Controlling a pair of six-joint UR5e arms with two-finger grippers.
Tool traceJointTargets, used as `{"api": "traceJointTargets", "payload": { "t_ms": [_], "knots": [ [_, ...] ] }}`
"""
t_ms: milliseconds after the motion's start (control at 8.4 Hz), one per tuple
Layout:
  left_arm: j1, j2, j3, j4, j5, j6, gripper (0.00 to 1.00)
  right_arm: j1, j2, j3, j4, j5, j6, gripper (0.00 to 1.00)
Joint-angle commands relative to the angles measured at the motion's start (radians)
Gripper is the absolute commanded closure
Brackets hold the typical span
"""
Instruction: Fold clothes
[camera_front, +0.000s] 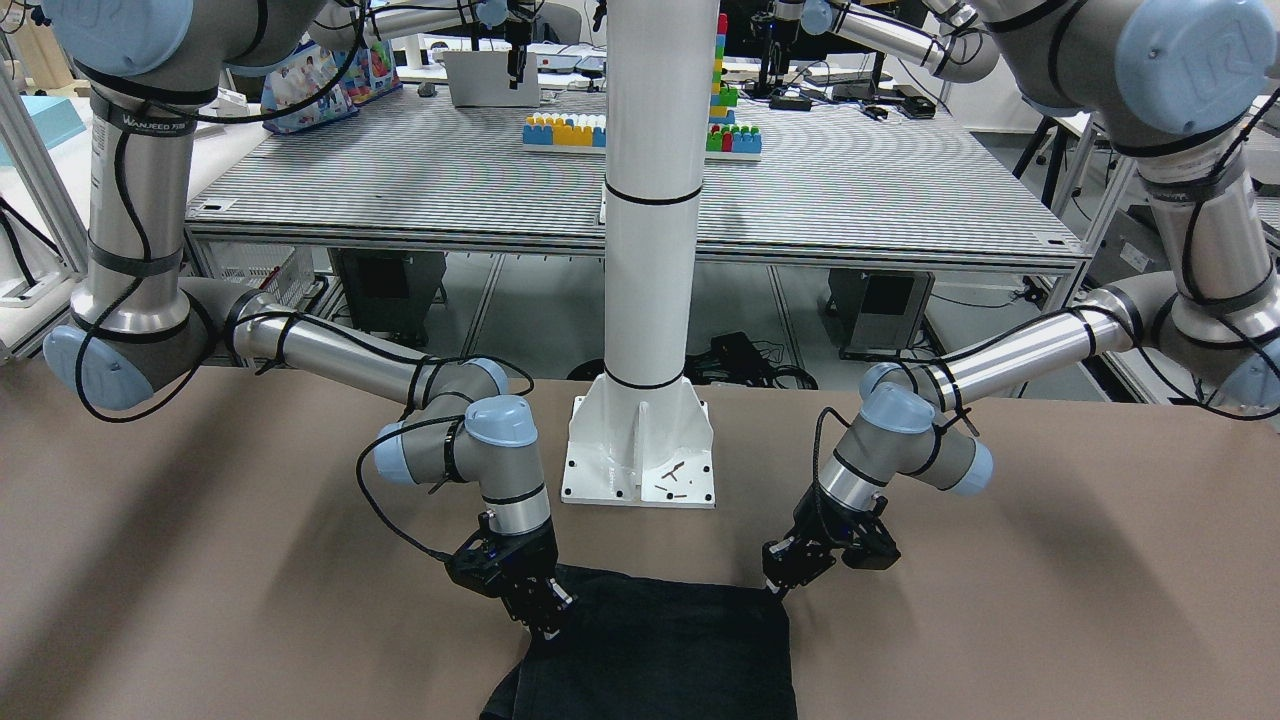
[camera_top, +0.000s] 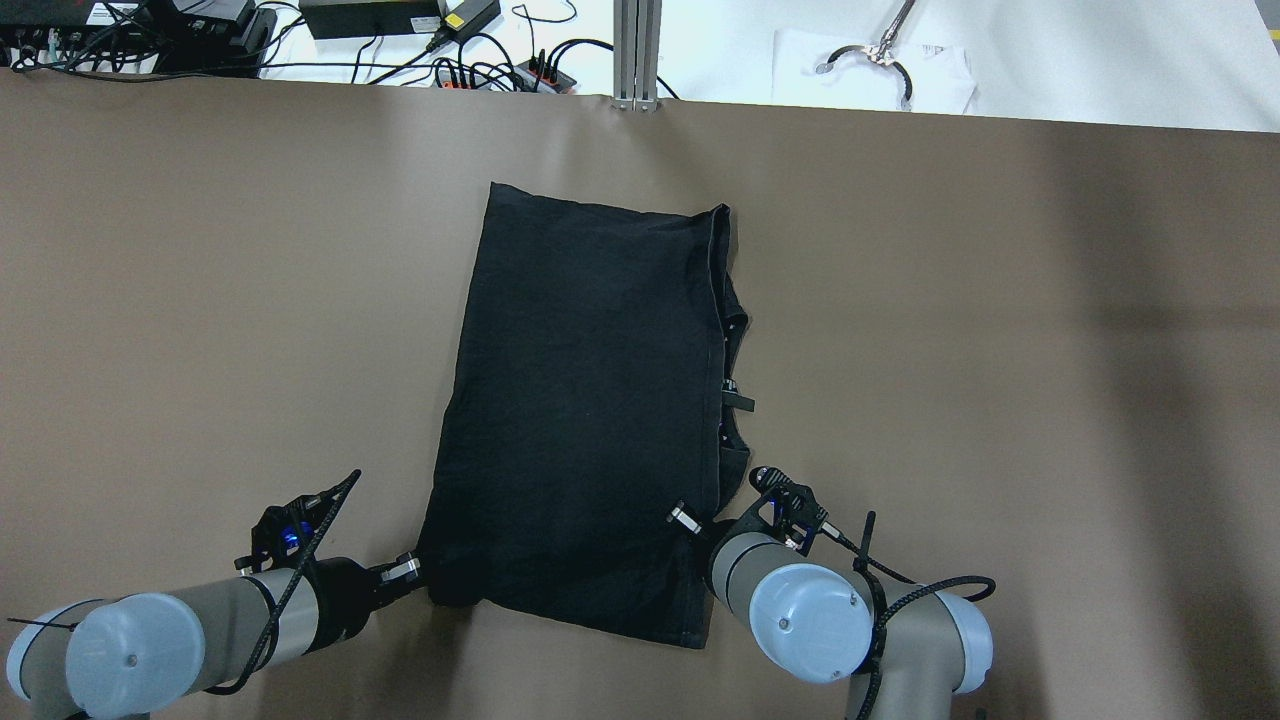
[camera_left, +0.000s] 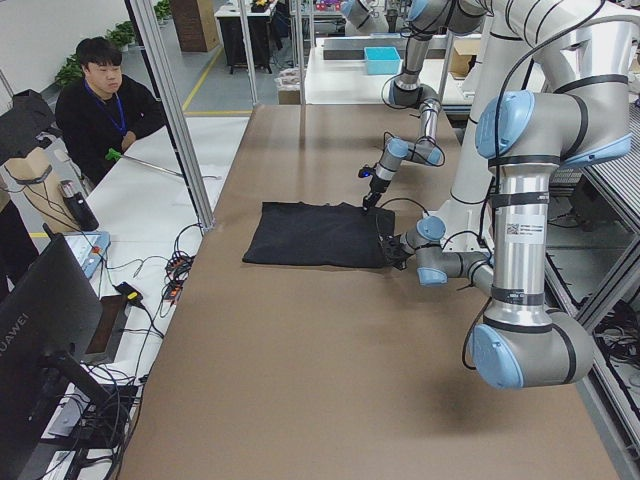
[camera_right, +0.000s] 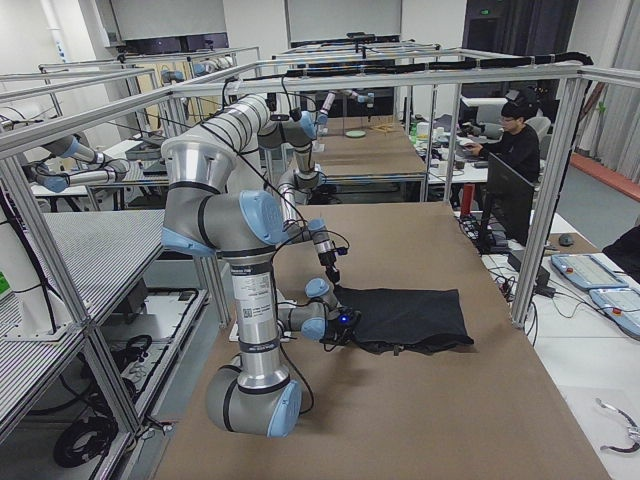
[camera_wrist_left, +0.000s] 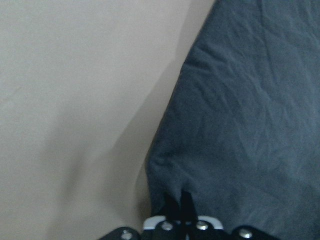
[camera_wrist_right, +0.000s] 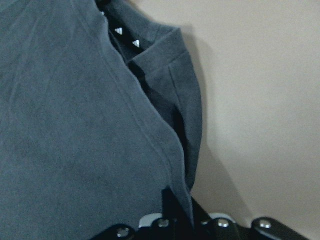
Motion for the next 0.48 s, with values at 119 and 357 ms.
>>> {"api": "traceJointTargets", "payload": {
  "t_ms": [119, 357],
  "knots": [
    [-0.006, -0.009, -0.024, 0.000, -0.007, 0.003, 1.00, 0.010, -0.056, 0.108, -0.012, 0.004, -0.046, 1.00],
    [-0.005, -0.014, -0.106, 0.002, -0.019, 0.006, 1.00, 0.005, -0.118, 0.189, -0.018, 0.008, -0.062, 1.00]
  ]
}}
